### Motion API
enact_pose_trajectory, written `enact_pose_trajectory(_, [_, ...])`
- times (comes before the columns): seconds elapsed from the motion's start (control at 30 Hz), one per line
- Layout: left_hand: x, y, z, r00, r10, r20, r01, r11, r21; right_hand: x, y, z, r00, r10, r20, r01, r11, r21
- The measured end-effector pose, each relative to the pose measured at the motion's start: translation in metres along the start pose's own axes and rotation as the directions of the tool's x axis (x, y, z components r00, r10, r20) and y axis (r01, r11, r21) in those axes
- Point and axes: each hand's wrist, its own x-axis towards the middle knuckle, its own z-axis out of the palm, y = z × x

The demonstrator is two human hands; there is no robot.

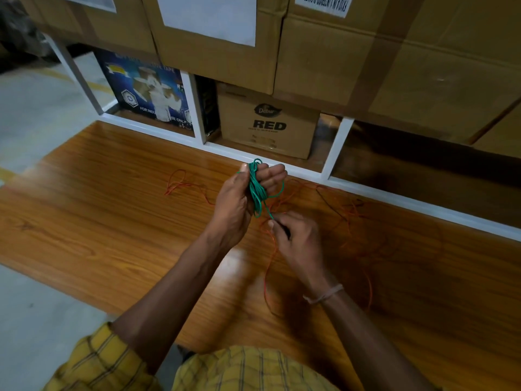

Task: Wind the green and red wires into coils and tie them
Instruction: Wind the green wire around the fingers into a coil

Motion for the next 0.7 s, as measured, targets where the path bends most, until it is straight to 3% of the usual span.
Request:
enact_pose_trajectory(0.17, [0.003,-0.010,0.004,0.997,0.037,-0.061,-0.036,0.999,0.010,0.003,-0.023,-0.011,0.965,-0.009,-0.263,-0.007,0.998,-0.060])
enact_pose_trajectory(0.27, [0.001,-0.015,0.009,0.997,0.026,-0.066,-0.028,0.999,-0.020,0.009,-0.031,-0.019,0.936,-0.077,-0.343,0.052,0.995,-0.083])
enact_pose_trajectory(0.4, [-0.004,-0.016,0.018,0.997,-0.064,-0.031,0.059,0.987,-0.152,0.015,-0.034,-0.026,0.911,-0.227,-0.344,0.174,0.968,-0.180])
enact_pose_trajectory(0.7, [-0.007,-0.009,0.016,0.979,-0.183,0.093,0.204,0.921,-0.331,0.016,-0.032,-0.035,0.920,-0.262,-0.292,0.247,0.965,-0.087])
